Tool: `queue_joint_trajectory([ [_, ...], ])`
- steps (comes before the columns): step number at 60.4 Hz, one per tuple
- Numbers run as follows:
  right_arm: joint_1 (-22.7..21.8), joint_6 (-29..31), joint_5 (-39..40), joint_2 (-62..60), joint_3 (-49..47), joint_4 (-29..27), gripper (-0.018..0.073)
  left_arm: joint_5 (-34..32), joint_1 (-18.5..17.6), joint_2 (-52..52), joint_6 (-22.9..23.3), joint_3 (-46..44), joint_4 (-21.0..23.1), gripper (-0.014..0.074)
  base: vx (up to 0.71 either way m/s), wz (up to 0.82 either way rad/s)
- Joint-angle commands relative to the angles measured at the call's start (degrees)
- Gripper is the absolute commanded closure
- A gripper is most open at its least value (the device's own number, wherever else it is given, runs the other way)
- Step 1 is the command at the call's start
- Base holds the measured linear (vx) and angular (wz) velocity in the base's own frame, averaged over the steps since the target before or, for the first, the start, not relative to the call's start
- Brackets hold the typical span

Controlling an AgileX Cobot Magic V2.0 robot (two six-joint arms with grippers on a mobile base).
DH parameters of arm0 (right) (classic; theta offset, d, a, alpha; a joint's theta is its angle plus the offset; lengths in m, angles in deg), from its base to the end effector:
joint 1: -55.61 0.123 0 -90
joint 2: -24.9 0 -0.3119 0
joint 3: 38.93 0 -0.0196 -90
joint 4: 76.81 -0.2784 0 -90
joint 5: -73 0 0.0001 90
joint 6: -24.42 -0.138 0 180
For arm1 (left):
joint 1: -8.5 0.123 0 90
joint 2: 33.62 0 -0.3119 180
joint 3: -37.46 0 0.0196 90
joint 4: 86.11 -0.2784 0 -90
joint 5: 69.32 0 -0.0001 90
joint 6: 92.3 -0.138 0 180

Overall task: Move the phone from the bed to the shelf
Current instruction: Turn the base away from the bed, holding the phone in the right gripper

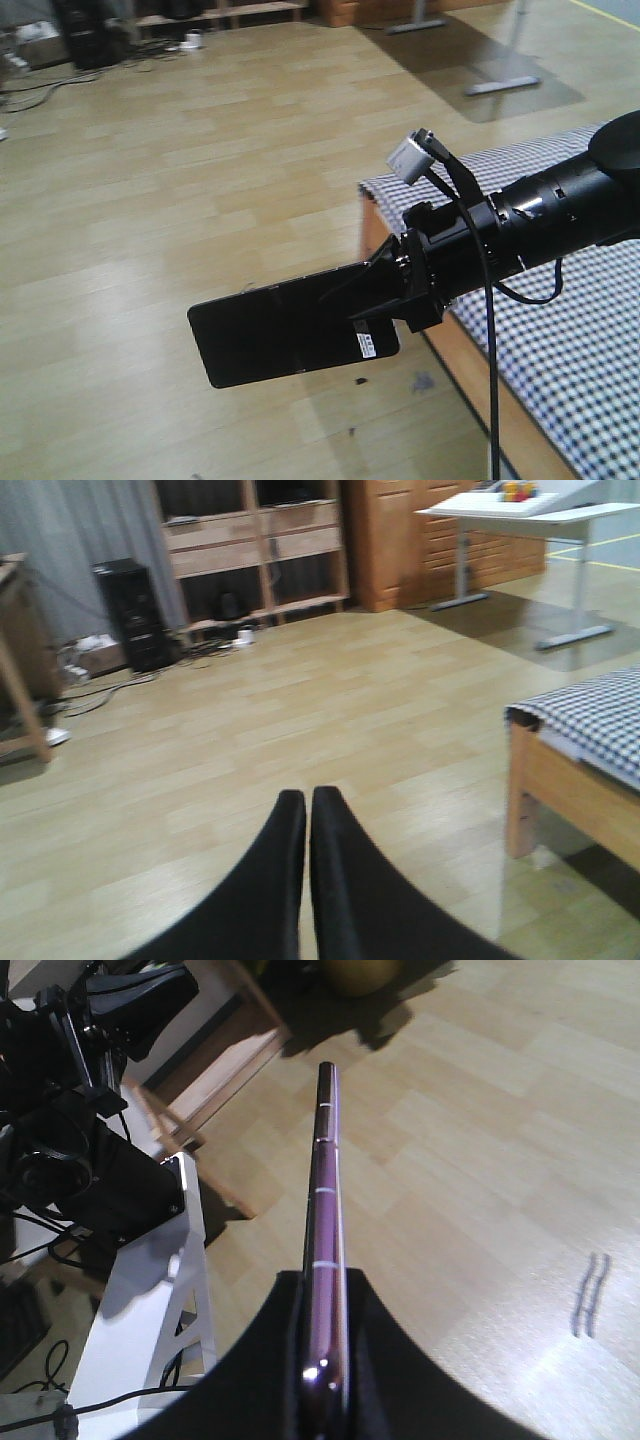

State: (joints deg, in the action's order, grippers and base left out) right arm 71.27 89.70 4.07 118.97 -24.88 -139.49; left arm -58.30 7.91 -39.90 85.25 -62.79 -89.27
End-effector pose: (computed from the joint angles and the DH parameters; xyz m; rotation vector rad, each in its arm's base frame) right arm 0.2787 0.1970 0.2946 -1.1623 2.1034 1.2011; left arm 0.1033 0.0004 0.1789 0.0829 1.6921 0.0738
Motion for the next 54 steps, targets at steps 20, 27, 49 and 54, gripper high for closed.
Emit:
queue_joint_trajectory([
  [20,-0.2,0.1,-5.0,-2.2,-1.4,-4.9,0.0560,-4.2,-0.1,0.6,0.2,-1.5,0.3,0.0596,-0.15,0.57],
  [27,-0.2,0.1,-5.0,-2.2,-1.4,-4.9,0.0560,-4.2,-0.1,0.6,0.2,-1.5,0.3,0.0596,-0.11,0.39],
  [49,-0.2,0.1,-5.0,-2.2,-1.4,-4.9,0.0560,-4.2,-0.1,0.6,0.2,-1.5,0.3,0.0596,-0.05,0.18],
  [54,-0.2,0.1,-5.0,-2.2,-1.4,-4.9,0.0560,-4.2,-0.1,0.6,0.2,-1.5,0.3,0.0596,0.02,0.05],
])
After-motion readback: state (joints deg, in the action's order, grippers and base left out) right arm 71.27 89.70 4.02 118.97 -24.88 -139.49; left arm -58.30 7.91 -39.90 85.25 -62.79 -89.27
